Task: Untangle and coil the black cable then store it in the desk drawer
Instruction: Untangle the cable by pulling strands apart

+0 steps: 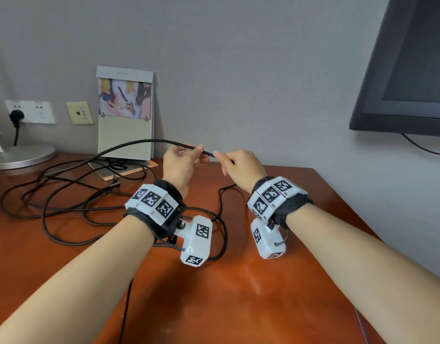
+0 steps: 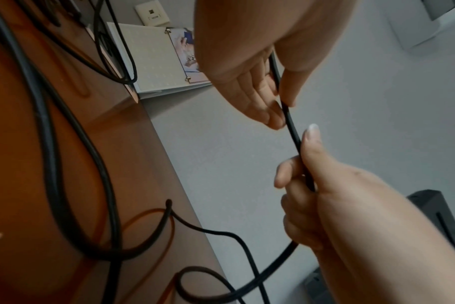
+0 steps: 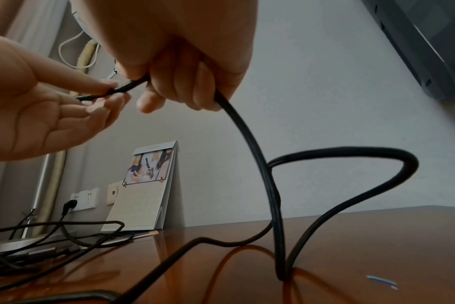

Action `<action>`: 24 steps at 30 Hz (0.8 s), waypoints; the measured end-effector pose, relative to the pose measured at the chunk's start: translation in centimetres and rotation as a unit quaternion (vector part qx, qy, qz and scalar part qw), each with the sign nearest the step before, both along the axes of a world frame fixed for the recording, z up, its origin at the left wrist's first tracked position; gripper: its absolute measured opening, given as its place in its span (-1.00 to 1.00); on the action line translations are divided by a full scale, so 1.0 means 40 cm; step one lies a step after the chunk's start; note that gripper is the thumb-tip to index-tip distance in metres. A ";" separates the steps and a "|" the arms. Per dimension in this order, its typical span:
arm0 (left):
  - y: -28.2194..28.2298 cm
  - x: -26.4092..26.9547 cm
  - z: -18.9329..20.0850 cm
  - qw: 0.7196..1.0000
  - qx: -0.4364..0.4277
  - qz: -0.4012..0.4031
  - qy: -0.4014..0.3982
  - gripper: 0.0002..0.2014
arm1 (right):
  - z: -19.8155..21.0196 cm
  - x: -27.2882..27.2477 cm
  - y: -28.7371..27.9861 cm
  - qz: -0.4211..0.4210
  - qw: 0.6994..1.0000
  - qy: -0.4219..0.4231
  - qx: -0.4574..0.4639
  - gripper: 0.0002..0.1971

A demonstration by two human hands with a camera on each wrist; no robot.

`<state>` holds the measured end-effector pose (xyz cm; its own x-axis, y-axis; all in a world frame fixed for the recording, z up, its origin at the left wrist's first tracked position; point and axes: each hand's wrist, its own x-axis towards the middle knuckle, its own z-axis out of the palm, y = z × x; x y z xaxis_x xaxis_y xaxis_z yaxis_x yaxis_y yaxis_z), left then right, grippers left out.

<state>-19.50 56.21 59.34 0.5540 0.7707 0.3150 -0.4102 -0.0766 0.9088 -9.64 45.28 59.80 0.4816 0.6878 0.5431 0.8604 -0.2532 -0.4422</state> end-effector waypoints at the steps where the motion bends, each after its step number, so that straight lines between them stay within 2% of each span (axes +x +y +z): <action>1: -0.002 0.002 0.000 1.000 0.005 0.007 -0.003 -0.86 | 0.001 0.000 0.002 0.001 1.000 0.000 0.000 -0.42; 7: 0.027 0.005 -0.004 0.999 -0.002 0.042 -0.018 -0.83 | 0.002 0.011 -0.012 -0.006 1.000 0.002 -0.008 -0.42; 13: 0.021 0.001 -0.005 0.998 -0.022 0.032 -0.050 -0.74 | -0.003 0.008 -0.010 -0.006 1.000 0.012 0.004 -0.42; 17: -0.005 0.011 -0.008 0.998 -0.003 0.016 -0.065 -0.82 | 0.003 -0.004 0.005 0.003 1.000 0.015 0.004 -0.42; 24: 0.023 0.004 0.002 0.992 -0.051 0.040 -0.108 -0.81 | -0.002 0.019 -0.019 -0.017 1.000 0.016 -0.005 -0.35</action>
<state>-19.35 57.12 59.41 0.4180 0.8431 0.3383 -0.5930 -0.0289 0.8047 -8.88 44.51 59.70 0.5220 0.6762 0.5199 0.8366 -0.2869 -0.4668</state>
